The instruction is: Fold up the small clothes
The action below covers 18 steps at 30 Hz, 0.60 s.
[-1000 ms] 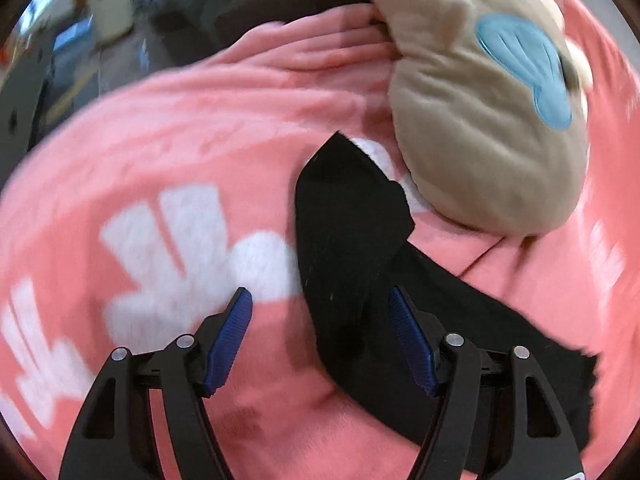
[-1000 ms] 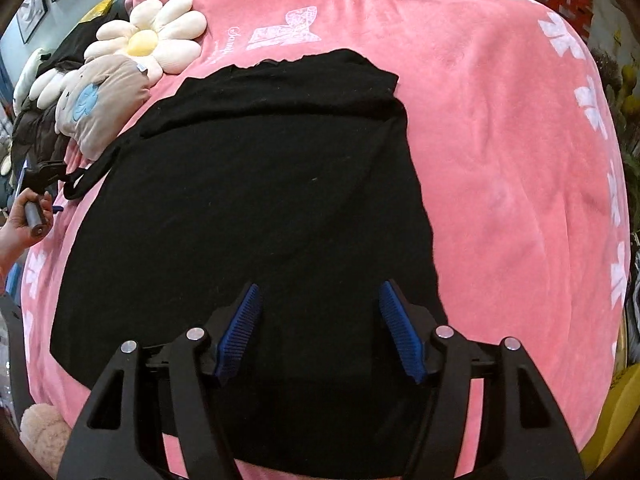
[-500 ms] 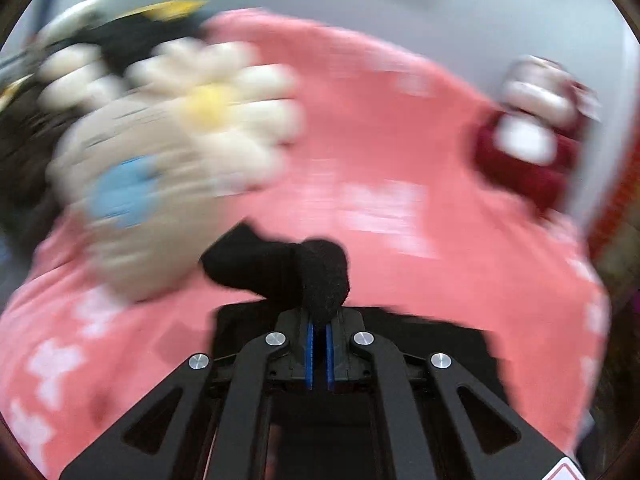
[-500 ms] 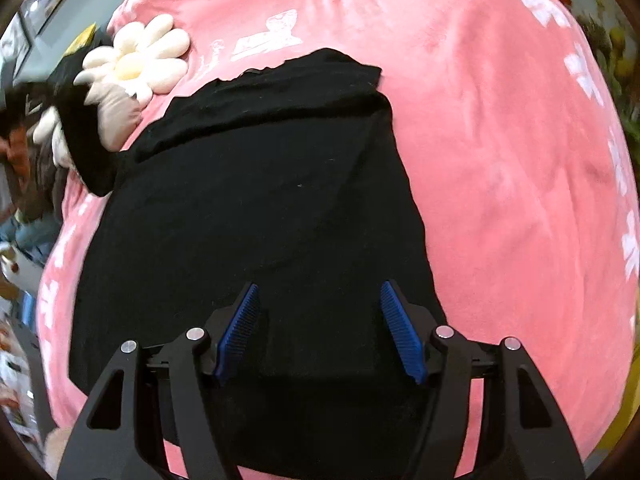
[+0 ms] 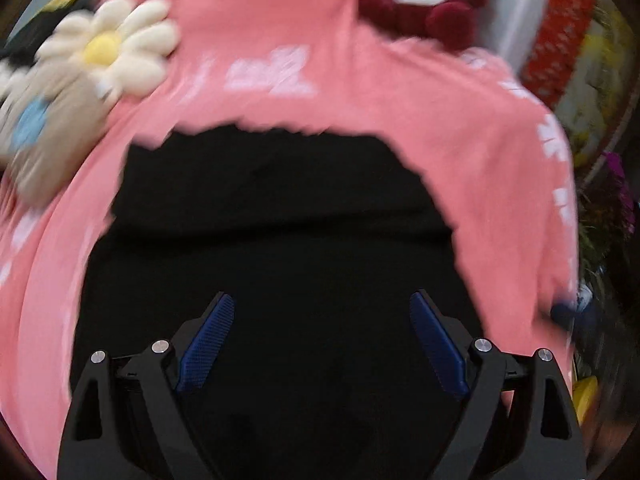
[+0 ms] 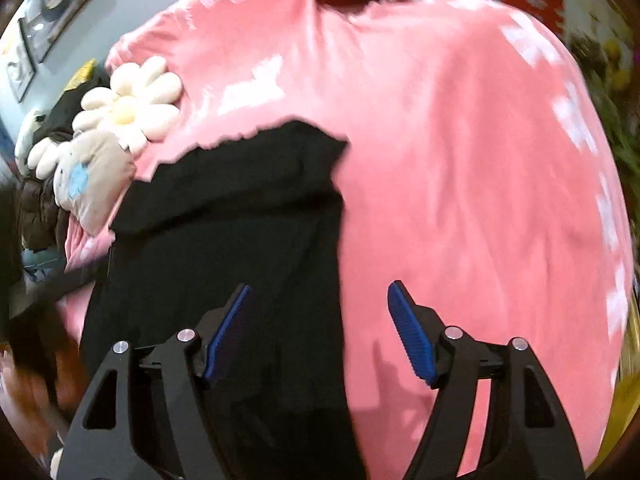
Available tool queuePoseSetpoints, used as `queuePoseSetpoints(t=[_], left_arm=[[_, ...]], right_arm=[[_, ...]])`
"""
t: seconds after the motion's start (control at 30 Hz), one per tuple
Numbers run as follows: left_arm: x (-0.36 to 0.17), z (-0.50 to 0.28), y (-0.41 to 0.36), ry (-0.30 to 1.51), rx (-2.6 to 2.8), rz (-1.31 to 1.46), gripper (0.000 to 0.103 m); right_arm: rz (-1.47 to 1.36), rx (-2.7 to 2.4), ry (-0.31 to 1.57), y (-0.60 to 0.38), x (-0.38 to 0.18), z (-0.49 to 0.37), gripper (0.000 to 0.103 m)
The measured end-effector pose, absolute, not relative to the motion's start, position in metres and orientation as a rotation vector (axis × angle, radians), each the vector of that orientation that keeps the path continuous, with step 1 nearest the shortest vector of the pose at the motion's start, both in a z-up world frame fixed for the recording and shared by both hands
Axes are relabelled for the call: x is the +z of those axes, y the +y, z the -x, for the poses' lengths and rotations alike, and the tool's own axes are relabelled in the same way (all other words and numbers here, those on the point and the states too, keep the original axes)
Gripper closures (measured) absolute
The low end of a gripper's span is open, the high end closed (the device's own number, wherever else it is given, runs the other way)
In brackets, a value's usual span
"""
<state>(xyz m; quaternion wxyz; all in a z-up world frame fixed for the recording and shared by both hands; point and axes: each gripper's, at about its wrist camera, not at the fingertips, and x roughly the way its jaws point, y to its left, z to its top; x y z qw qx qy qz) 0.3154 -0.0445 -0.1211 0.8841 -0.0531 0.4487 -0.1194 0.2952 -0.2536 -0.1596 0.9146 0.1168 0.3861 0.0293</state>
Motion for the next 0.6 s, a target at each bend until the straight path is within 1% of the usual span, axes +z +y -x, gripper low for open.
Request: queuePoseSetpoints(t=[0.1, 0.17, 0.3, 0.4, 0.43, 0.5, 0.53, 0.6], left_arm=[[-0.131, -0.3, -0.009, 0.981, -0.171, 0.192, 0.015], [-0.135, -0.291, 0.011, 0.993, -0.139, 0.24, 0.015], [-0.137, -0.274, 0.043, 0.995, -0.091, 0.276, 0.015], [-0.139, -0.267, 0.055, 0.982, -0.07, 0.28, 0.015], [-0.14, -0.265, 0.058, 0.981, -0.075, 0.291, 0.015], [-0.142, -0.263, 0.063, 0.989, -0.075, 0.303, 0.015], [-0.146, -0.263, 0.065, 0.997, -0.075, 0.307, 0.015], [-0.149, -0.265, 0.067, 1.007, -0.071, 0.307, 0.015]], right_arm=[[-0.238, 0.05, 0.803, -0.246, -0.163, -0.359, 0.036], [-0.246, 0.047, 0.815, -0.24, -0.169, -0.389, 0.047], [-0.288, 0.046, 0.895, -0.229, -0.195, -0.453, 0.046], [-0.266, 0.04, 0.957, -0.217, -0.22, -0.475, 0.045], [-0.249, 0.04, 0.976, -0.212, -0.227, -0.479, 0.05], [-0.196, 0.03, 0.952, -0.207, -0.224, -0.476, 0.075], [-0.2, 0.03, 0.937, -0.207, -0.218, -0.474, 0.095], [-0.271, 0.047, 0.835, -0.219, -0.187, -0.46, 0.095]])
